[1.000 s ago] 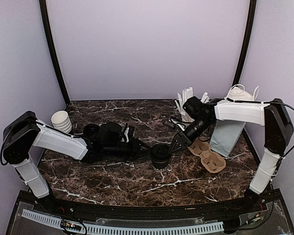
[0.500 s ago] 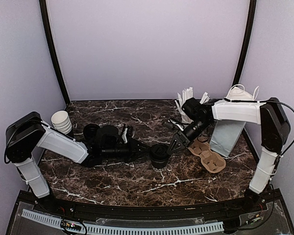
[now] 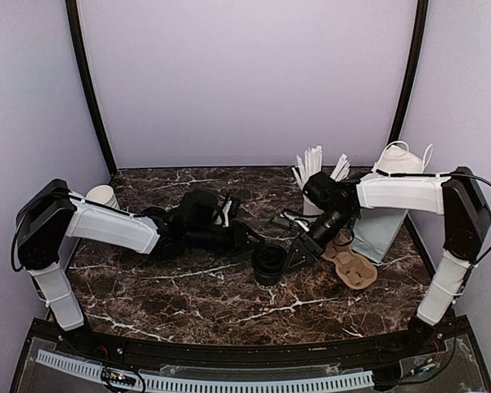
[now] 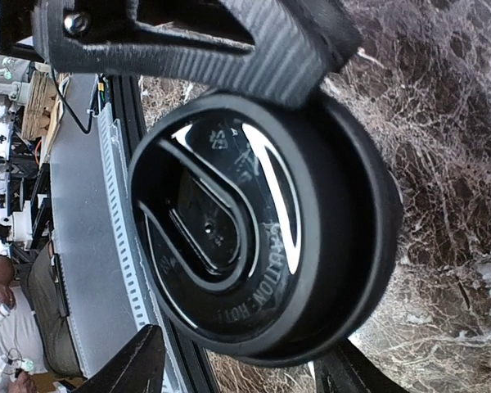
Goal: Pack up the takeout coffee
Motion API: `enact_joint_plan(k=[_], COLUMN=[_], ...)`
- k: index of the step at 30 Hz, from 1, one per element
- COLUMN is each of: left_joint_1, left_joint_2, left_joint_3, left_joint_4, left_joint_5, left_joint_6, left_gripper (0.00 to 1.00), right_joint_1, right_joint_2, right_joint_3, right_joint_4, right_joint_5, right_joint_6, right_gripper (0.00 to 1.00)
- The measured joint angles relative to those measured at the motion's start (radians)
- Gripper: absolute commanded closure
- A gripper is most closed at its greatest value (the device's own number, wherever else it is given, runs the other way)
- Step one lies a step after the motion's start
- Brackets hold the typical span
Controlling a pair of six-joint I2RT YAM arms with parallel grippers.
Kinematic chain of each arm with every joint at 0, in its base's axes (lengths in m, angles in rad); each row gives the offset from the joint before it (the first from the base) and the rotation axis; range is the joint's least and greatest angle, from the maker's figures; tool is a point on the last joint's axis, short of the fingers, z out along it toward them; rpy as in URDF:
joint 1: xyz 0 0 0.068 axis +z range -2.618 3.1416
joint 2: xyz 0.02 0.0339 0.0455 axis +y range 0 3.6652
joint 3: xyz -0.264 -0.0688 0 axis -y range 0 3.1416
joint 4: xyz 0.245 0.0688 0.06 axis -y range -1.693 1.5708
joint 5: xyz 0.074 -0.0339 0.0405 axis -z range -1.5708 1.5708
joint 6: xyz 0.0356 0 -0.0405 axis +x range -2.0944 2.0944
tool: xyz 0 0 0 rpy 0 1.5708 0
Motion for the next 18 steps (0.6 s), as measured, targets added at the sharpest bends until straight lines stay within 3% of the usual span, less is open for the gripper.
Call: enact_joint_plan(k=[8,11,18], left_joint_1=[0.005,0.005,-0.003], left_joint_2=[-0.030,-0.077,-0.268], left_joint_3=[0.096,0.095,-0.071], left_joint_4=[-0.116,-0.165,-0.192], left_joint_5=[-0.005,-0.028,-0.091], left_joint_6=[0.099,0.110,0.021], left_gripper=[0.57,0.57,0.55], right_joint_1=[0.000,0.000,-0.035], right_joint_2=[-0.051,-0.063,-0.066], right_joint_3=[-0.005,-0.005,0.000], right_joint_4=[-0.003,-0.006,-0.005], right_joint_5=[0.019,0.037,0.066], right_joint_6=[-0.039,-0.044,-0.032], right_gripper=[0.34,0.38,0.48])
